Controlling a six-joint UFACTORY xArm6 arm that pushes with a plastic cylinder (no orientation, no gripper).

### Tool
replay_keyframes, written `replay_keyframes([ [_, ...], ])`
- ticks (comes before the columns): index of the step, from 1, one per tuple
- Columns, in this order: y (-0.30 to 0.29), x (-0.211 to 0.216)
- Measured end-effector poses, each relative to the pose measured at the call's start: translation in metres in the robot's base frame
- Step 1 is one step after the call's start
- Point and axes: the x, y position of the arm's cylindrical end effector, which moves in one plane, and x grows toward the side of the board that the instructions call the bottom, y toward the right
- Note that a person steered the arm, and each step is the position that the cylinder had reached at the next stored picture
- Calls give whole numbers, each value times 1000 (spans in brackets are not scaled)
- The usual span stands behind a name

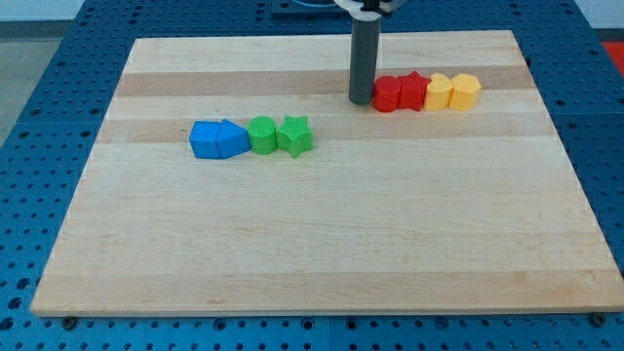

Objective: Push blue blocks below green blocks

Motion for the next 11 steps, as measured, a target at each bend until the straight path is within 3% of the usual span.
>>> replay_keyframes([
  [2, -11, 0],
  [6, -213, 0],
  [8, -282, 19],
  [11, -285, 81],
])
